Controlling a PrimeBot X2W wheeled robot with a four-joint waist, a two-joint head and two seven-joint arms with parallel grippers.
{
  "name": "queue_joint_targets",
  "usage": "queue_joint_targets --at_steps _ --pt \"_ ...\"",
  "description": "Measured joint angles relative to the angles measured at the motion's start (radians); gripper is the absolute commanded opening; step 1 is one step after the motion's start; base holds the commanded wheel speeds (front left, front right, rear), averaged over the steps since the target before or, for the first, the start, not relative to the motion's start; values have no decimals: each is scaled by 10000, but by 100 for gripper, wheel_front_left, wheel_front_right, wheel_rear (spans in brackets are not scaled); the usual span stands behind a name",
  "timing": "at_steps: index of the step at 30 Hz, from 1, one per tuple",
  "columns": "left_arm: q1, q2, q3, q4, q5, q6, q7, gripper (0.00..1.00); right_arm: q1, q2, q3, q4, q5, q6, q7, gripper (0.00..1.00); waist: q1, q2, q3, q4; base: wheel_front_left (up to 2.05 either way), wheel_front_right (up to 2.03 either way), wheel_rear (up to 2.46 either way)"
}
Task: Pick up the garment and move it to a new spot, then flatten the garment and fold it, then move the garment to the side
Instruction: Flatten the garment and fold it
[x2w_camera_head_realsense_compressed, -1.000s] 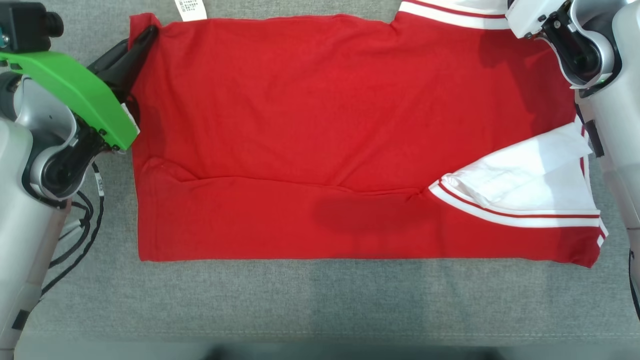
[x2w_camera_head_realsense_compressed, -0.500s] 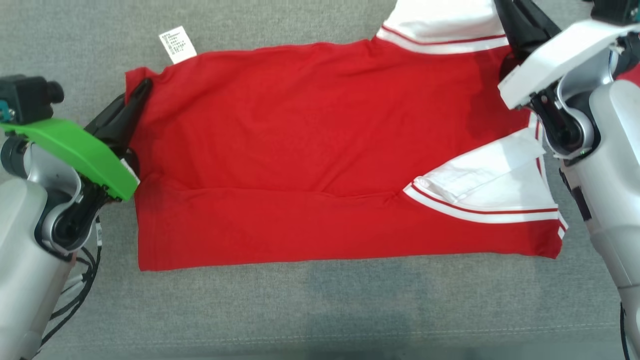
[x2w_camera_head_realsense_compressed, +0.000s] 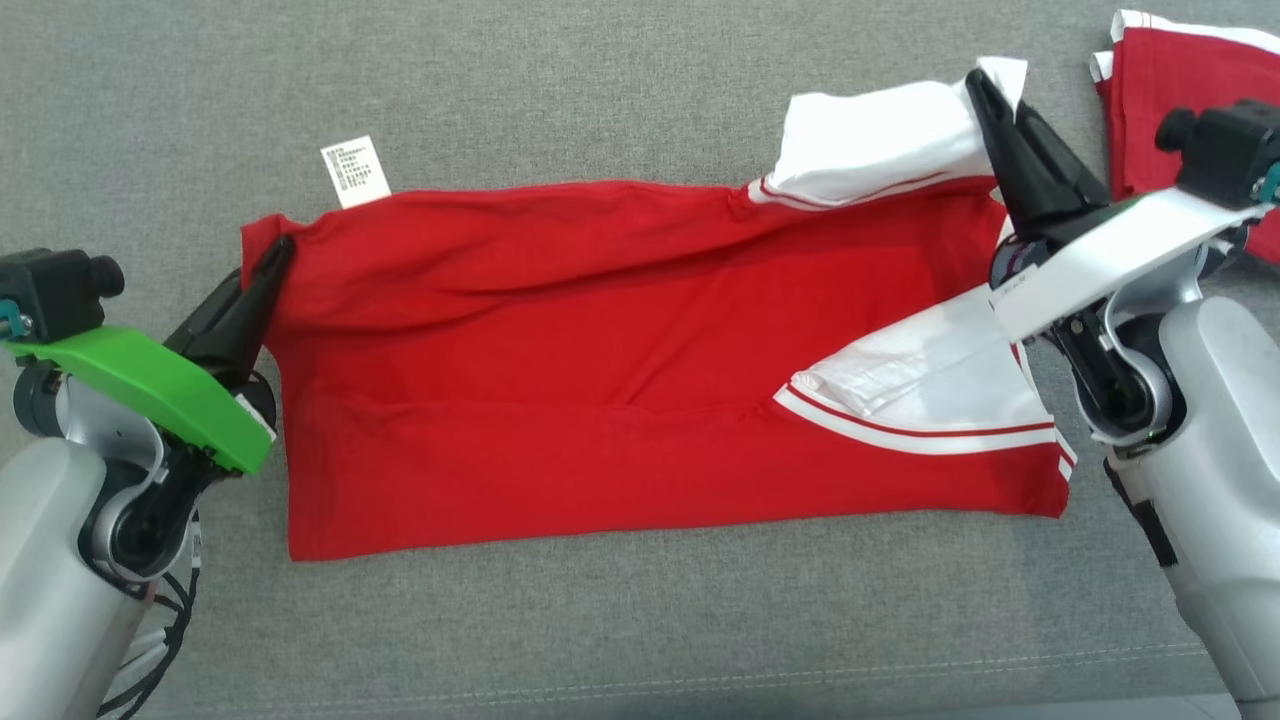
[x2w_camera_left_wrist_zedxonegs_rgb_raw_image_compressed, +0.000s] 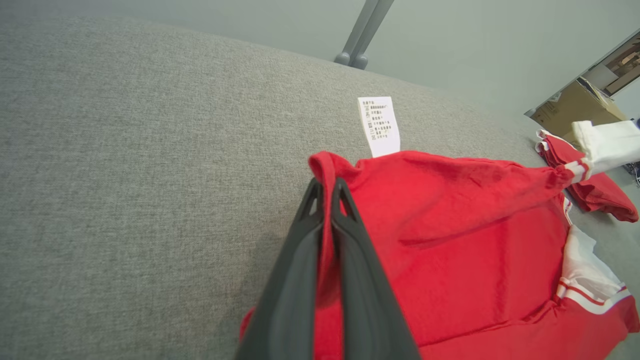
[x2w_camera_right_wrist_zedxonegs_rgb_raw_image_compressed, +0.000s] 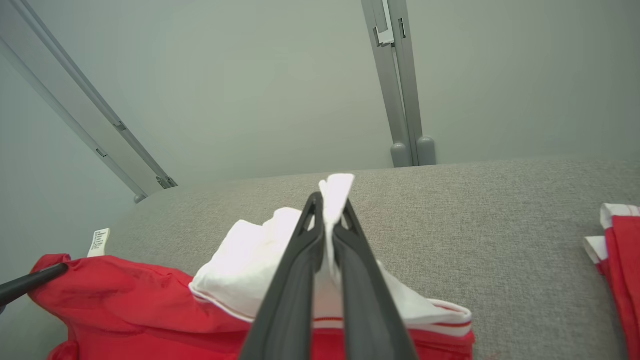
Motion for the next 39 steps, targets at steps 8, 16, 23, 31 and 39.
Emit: queue_joint_targets --at_steps 8,16,23,31,39 --pt "634 265 -190 -146 -236 0 -418 0 1618 102 2 -915 167 -198 -219 0 0 0 -352 -148 0 0 0" --pt "1065 339 -456 -387 -399 0 -961 0 3052 263 102 -1622 263 -485 -343 0 0 0 -567 -268 0 0 0" --pt "1646 407 -759 -497 -460 0 -1329 0 4003 345 161 -2211 353 -662 -493 0 0 0 -710 -385 0 0 0" --pt "1940 665 -848 -481 -460 0 -1530 0 4731 127 341 -2545 307 -895 -493 0 0 0 -902 -482 0 0 0" --pt "2199 805 -1127 -502 -460 0 -1636 100 4996 -238 374 -2579 4 -1089 -385 100 0 0 -999 -495 0 0 0"
